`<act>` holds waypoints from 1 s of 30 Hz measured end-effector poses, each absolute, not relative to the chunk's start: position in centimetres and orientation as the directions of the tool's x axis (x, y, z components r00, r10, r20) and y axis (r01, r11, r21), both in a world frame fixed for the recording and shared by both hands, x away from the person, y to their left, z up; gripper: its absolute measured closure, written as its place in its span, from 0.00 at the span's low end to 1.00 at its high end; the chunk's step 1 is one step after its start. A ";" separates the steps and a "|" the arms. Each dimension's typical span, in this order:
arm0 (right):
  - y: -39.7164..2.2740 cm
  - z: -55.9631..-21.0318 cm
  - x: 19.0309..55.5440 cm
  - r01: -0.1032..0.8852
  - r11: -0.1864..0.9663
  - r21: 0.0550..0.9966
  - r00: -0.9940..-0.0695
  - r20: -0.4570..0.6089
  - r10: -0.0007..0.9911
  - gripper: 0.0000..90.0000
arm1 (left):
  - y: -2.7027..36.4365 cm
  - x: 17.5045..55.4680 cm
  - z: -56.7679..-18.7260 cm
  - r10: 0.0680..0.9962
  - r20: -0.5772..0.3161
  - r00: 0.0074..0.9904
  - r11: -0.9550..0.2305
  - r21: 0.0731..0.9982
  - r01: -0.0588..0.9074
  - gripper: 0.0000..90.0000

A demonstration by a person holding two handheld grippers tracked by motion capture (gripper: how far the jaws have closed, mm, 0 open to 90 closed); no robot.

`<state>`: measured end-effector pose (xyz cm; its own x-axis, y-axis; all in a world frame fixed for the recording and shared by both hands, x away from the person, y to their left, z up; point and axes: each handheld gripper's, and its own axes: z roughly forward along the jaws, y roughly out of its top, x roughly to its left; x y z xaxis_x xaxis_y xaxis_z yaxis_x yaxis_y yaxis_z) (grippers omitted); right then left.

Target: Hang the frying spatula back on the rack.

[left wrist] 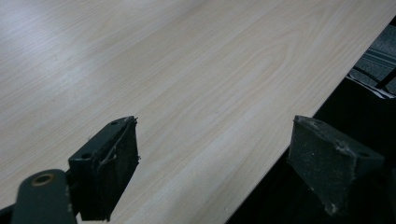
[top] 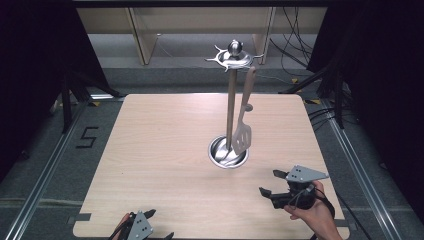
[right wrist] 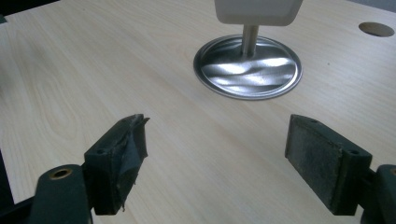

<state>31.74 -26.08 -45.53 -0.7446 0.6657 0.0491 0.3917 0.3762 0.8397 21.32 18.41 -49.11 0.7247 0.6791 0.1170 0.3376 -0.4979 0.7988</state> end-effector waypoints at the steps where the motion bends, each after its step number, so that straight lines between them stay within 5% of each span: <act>1: -26.1 -45.7 31.6 0.401 0.375 0.836 -0.744 0.059 0.665 0.23 | 18.4 21.3 -49.1 0.679 0.116 0.725 -0.498 0.798 0.339 0.17; 30: -26.9 -48.2 28.3 0.433 0.346 0.833 -0.706 0.074 0.704 0.19 | 18.1 21.2 -49.3 0.676 0.112 0.728 -0.490 0.806 0.331 0.17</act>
<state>28.35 -26.86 -48.23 -0.7060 0.7043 0.0741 0.4326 0.3460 0.8326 21.15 18.10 -49.26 0.7279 0.6764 0.1123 0.3312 -0.4903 0.8062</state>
